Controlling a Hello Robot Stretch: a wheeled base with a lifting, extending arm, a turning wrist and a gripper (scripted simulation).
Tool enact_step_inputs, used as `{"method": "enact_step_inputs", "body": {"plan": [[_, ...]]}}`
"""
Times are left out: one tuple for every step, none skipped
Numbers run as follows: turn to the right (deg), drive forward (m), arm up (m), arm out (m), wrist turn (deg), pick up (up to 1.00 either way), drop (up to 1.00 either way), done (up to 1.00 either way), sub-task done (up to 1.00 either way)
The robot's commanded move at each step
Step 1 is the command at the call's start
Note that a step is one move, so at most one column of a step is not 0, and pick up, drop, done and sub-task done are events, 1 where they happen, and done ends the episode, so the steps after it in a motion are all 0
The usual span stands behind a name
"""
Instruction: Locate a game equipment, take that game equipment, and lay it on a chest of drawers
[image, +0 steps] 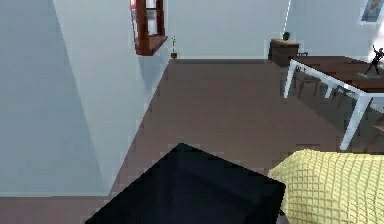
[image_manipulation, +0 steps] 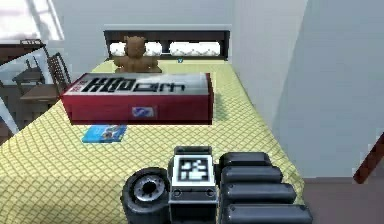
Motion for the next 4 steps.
{"method": "enact_step_inputs", "body": {"plan": [[0.0, 1.0, 0.0, 0.0, 0.0, 0.0, 0.0, 0.0, 0.0], [0.0, 0.5, 0.0, 0.0, 0.0, 0.0, 0.0, 0.0, 0.0], [21.0, 0.0, 0.0, 0.0, 0.0, 0.0, 0.0, 0.0, 0.0], [0.0, 1.0, 0.0, 0.0, 0.0, 0.0, 0.0, 0.0, 0.0]]}}
